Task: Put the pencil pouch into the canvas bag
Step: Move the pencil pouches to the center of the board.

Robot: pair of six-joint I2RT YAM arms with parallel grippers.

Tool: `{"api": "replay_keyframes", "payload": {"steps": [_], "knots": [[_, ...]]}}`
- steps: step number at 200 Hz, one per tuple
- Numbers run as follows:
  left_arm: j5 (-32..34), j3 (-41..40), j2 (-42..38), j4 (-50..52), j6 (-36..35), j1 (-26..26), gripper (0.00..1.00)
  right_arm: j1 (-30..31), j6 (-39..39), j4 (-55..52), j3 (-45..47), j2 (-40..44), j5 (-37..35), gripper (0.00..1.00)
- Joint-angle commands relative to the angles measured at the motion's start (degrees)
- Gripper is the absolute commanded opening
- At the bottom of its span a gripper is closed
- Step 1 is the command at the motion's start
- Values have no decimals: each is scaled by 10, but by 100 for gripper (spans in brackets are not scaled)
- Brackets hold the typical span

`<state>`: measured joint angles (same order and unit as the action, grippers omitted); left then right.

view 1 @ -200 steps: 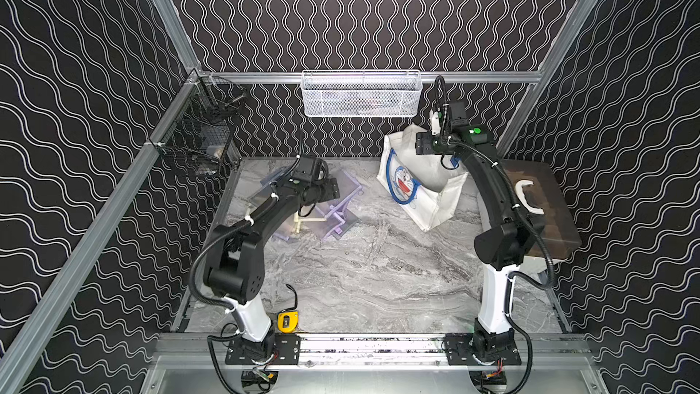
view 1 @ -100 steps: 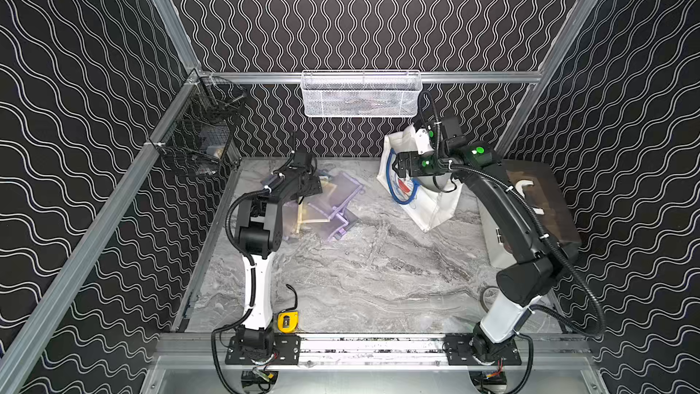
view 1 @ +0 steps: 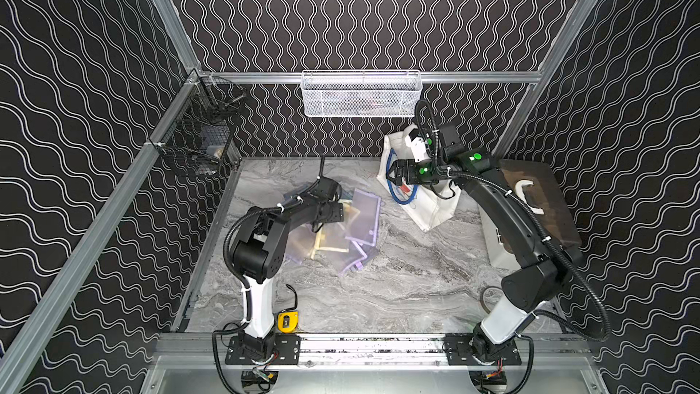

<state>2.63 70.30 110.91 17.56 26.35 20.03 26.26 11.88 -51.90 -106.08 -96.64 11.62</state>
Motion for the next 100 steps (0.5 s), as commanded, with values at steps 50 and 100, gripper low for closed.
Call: {"api": "replay_keyframes", "payload": {"steps": [50, 100], "knots": [[-86, -114, -151, 95, 79, 68, 82, 39, 34, 32, 205, 110, 131, 95], [-97, -29, -222, 172, 45, 80, 85, 39, 107, 120, 354, 129, 160, 94]]}}
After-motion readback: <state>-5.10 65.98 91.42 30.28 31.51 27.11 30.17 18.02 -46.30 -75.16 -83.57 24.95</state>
